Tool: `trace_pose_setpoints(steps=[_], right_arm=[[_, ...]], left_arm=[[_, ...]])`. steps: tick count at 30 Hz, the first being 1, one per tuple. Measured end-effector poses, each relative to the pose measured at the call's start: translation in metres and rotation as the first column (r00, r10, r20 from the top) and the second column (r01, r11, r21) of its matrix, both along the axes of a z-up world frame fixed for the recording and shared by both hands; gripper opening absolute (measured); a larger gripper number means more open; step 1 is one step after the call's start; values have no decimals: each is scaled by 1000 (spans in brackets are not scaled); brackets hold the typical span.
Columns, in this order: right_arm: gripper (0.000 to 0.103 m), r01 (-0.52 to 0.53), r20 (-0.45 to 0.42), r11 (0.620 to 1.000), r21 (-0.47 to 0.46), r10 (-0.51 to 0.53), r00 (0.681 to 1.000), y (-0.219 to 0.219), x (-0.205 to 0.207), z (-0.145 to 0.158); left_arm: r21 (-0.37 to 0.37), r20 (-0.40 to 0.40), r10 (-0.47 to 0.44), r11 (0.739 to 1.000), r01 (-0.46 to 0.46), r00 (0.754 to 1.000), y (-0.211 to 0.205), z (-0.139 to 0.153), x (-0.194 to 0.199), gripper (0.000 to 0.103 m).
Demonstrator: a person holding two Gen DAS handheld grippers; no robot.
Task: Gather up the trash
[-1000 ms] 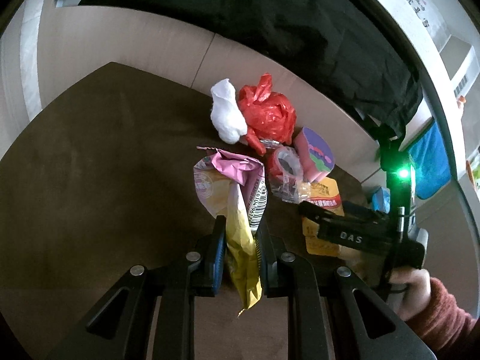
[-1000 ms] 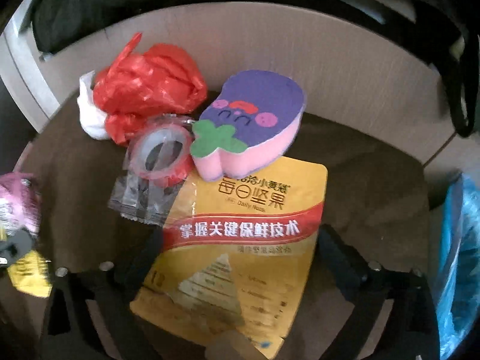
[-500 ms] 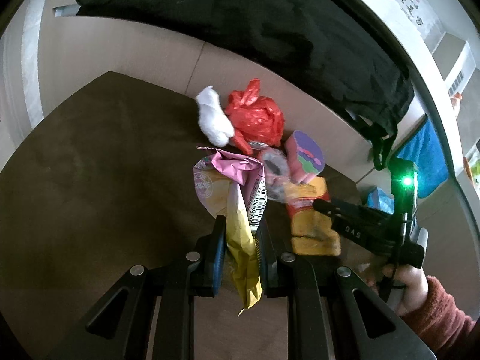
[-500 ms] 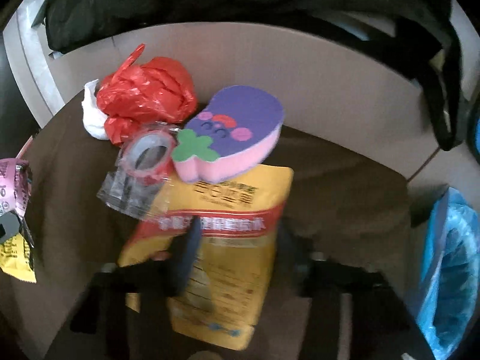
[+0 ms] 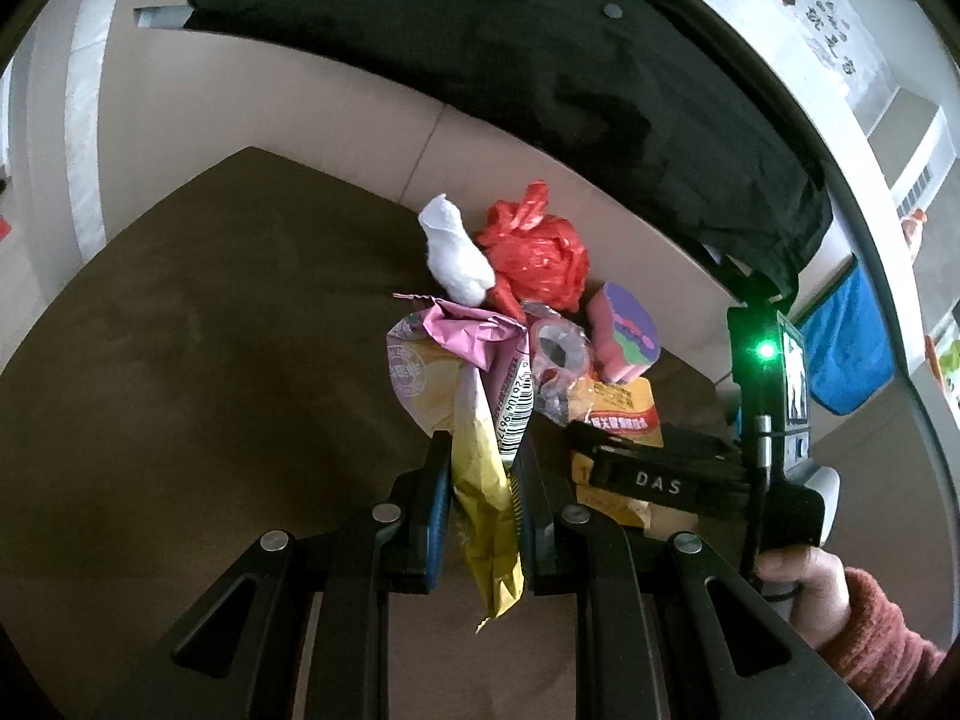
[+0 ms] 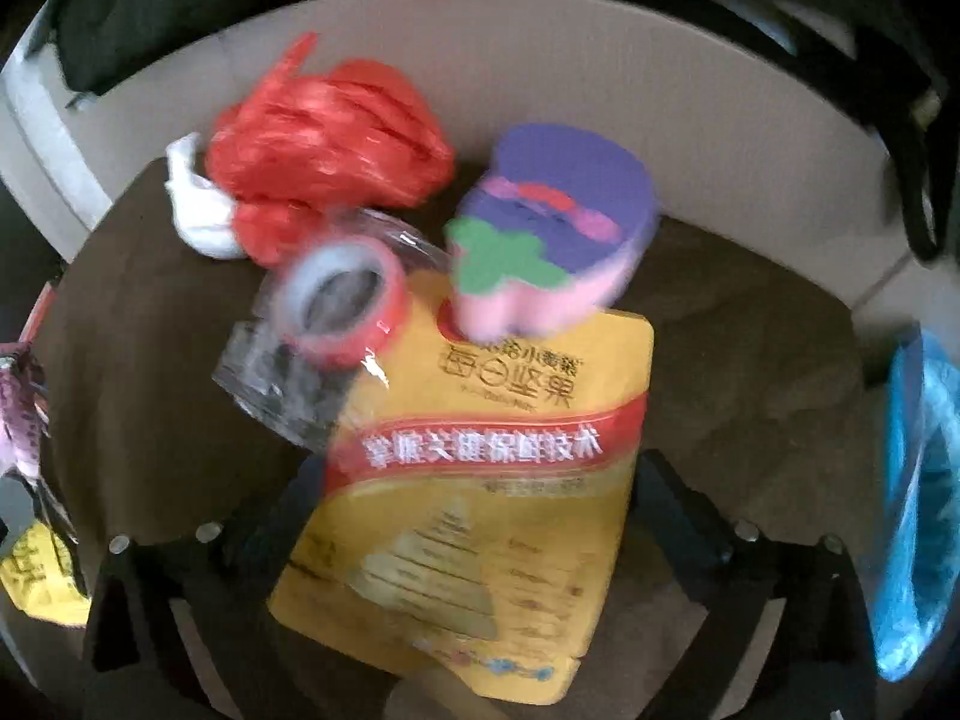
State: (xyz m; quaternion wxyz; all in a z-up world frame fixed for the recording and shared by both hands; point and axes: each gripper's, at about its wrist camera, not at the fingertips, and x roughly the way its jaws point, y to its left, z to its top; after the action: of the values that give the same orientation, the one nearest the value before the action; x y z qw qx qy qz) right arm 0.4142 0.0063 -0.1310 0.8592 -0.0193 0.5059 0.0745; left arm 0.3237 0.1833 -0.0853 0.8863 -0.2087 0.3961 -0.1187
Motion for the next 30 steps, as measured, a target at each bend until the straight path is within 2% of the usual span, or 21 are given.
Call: trace_pose_setpoints(steps=[3,6,14,16,18,21,28,29,30], right_arm=[[103,34,26,999,5,-34,999,1,2,0],[102,-25,75,1000,10,24,997,-5,4,0],[96,-126,108,992,8,124,986,-17,-7,2],[86,-137,120,991,8,135,984,-25,-22,4],[69,-157,129,988,8,155,980,-35,-34,8],[50,-177,149,984,-8,176,973,-47,-41,13],[30,-168,149,985,40,160,976,-90,-55,26],[9,-167,152,985,50,157,976,-104,-61,30],[6,-169,153,983,69,157,976,-113,-66,34]], left_arm=[[-8,-4,5,1000,-5,1000,5,-2,0,18],[-15,-4,5,1000,-5,1000,6,-2,1,18],[-28,-19,-1,1000,1,1000,2,-4,2,18],[-25,-19,-2,1000,2,1000,1,-3,1,18],[-18,-14,-1,1000,1,1000,-1,-1,0,18],[-6,-4,-6,1000,6,1000,-8,3,-2,18],[51,42,-39,998,37,998,-37,20,-8,18],[53,47,-44,998,42,998,-41,24,-8,18],[57,54,-50,997,47,997,-46,28,-9,18]])
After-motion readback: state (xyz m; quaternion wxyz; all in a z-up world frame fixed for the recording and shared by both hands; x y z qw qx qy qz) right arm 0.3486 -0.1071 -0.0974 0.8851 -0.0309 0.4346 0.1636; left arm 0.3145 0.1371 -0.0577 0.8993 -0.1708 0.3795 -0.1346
